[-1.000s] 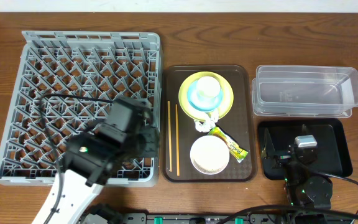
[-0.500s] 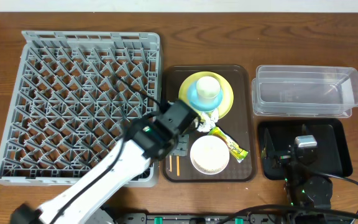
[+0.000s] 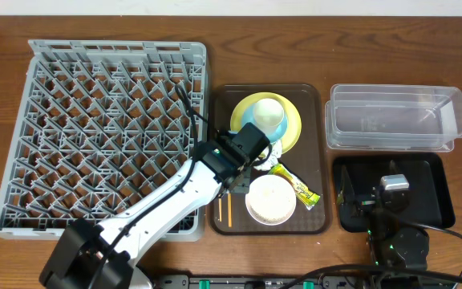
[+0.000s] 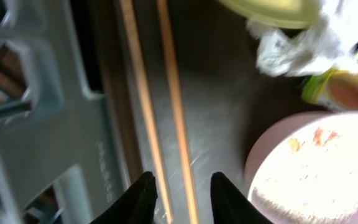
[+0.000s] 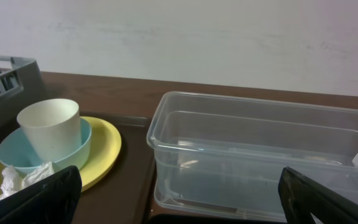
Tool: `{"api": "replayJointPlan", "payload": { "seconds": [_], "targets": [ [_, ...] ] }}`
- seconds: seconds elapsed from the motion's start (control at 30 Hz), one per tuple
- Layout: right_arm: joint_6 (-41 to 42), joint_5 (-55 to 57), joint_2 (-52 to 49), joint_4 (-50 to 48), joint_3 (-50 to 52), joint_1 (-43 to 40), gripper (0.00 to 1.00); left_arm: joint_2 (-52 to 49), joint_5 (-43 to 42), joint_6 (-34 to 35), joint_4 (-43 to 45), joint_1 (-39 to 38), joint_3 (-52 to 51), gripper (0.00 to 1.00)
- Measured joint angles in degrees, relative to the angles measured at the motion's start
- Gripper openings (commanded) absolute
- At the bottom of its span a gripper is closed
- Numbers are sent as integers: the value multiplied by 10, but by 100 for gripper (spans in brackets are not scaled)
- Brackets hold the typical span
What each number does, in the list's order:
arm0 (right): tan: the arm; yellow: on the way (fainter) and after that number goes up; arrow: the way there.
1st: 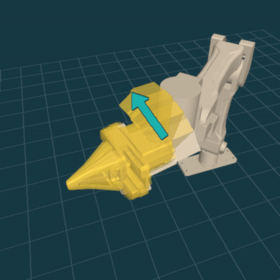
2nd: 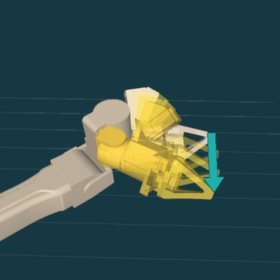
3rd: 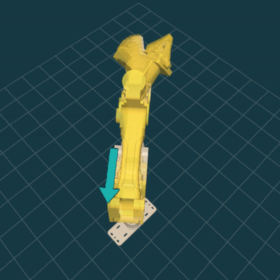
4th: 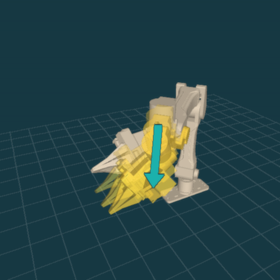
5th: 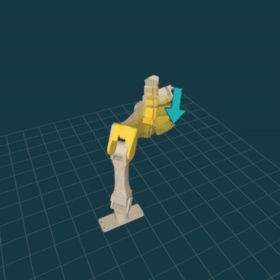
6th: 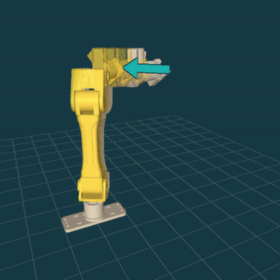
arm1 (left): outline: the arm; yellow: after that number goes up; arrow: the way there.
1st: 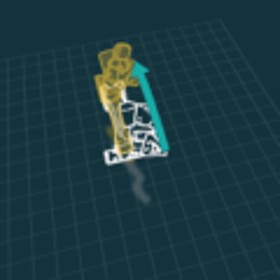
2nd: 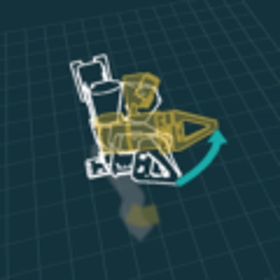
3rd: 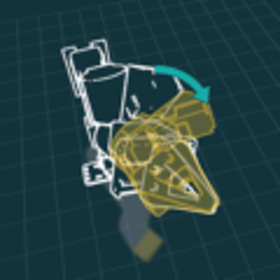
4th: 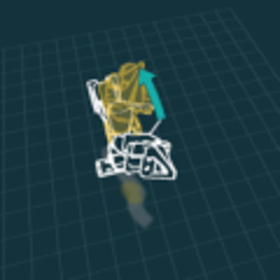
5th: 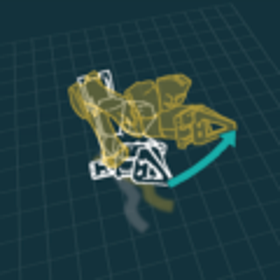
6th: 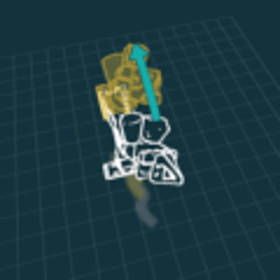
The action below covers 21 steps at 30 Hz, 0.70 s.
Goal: Sort waste into correct bins and load items into the dishwasher
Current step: 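Move the left gripper over the tray and grasp one wooden chopstick, then lift the chopstick with the left gripper and place it in the rack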
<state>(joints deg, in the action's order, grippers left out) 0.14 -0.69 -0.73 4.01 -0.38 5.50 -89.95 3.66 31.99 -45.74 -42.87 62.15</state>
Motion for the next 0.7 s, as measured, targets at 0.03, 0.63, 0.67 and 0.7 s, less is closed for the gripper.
{"api": "replayJointPlan", "payload": {
  "seconds": [0.03, 0.63, 0.67, 0.7],
  "targets": [
    [0, 0, 0, 0, 0, 0, 99, -3, 0, 2, 9, 0, 0, 28],
    [0, 0, 0, 0, 0, 0, 99, -99, 25, 13, 65, 0, 0, 21],
    [0, 0, 0, 0, 0, 0, 99, -106, 25, 13, 67, 0, 0, 22],
    [0, 0, 0, 0, 0, 0, 99, -115, 25, 13, 70, 0, 0, 21]
  ]
}}
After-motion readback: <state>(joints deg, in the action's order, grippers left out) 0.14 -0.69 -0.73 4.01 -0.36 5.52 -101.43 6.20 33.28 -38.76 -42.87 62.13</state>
